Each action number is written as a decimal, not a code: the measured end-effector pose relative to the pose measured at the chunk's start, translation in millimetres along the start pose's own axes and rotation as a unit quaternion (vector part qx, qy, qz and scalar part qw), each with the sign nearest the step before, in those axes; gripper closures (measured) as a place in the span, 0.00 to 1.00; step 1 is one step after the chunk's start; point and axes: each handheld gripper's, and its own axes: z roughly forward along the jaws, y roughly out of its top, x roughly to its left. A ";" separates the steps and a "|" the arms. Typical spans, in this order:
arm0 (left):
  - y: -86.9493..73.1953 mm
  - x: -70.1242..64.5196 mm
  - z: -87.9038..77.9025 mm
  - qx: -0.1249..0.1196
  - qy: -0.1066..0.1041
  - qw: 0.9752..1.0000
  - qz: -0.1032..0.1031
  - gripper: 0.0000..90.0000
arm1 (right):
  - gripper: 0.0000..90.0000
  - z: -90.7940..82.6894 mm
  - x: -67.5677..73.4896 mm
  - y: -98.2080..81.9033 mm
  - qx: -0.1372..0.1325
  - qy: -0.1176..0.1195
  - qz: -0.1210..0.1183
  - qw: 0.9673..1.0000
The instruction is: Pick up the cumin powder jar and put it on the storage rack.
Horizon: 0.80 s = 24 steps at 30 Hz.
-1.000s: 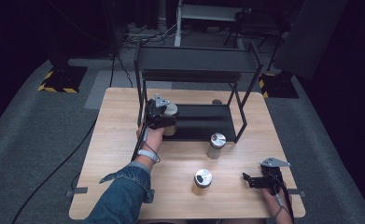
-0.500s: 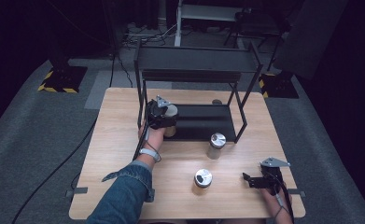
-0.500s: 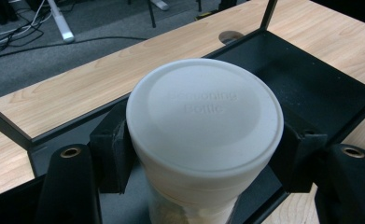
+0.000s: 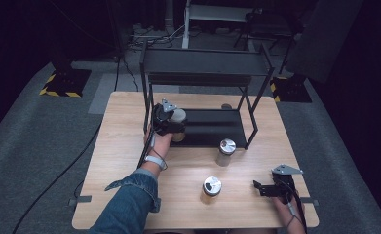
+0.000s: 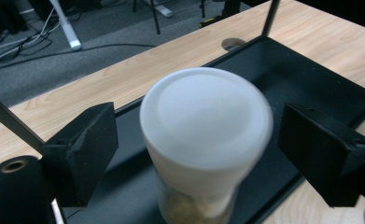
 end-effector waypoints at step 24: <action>-53.8 -8.1 -97.1 -0.029 -0.070 0.997 0.015 0.05 | 0.03 0.4 -0.3 0.5 0.000 0.001 -0.001 1.000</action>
